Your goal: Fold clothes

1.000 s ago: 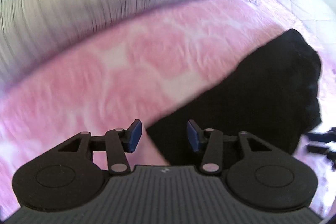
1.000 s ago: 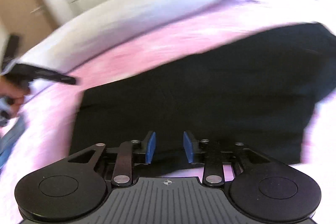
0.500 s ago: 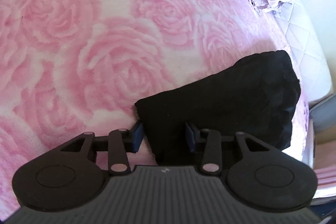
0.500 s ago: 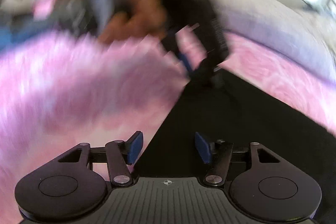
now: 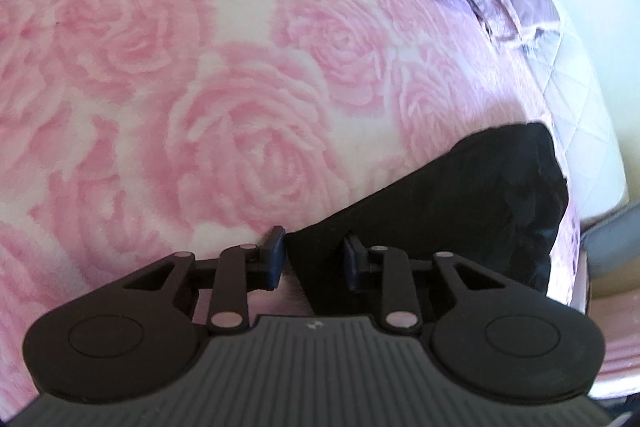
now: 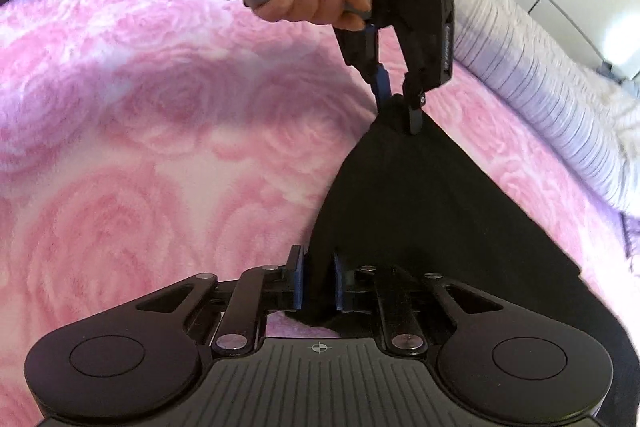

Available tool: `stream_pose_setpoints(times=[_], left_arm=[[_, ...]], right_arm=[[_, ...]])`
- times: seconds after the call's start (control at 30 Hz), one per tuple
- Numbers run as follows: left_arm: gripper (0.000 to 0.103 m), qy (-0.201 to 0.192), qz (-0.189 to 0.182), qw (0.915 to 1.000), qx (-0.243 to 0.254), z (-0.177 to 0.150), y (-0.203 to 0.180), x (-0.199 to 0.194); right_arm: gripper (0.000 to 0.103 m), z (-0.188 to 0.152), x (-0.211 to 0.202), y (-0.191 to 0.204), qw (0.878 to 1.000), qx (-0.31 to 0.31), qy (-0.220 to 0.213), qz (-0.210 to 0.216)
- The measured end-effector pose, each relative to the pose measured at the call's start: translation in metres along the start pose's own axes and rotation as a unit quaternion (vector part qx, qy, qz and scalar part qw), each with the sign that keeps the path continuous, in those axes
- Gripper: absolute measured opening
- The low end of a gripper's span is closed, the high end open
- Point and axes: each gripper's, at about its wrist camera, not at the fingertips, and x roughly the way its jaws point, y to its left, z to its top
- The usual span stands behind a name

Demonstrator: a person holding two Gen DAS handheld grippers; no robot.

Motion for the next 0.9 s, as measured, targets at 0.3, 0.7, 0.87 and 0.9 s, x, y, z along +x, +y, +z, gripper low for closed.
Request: stream_pose_setpoints(times=[0.3,0.7,0.87,0.9], left_arm=[[0.017,-0.007,-0.012,0.9996,-0.024,-0.018,0.004,-0.006],[0.018,-0.007,-0.014,0.9996,-0.022,-0.009,0.007,-0.005],[0.018,-0.011,-0.014,0.9994,-0.031,-0.008,0.009,-0.008],[0.019,-0.011,-0.012,0.9995,-0.027,-0.008,0.007,-0.008]], right_arm=[[0.041,0.006,0.022,0.031,0.998,-0.055,-0.001,-0.032],[0.0,-0.015,-0.014,0.044,0.999,-0.041,0.004,0.007],[0.063,0.017,-0.005,0.036,0.999,-0.024,-0.04,-0.024],[0.063,0.023,0.006,0.032,0.999,-0.017,-0.036,-0.028]])
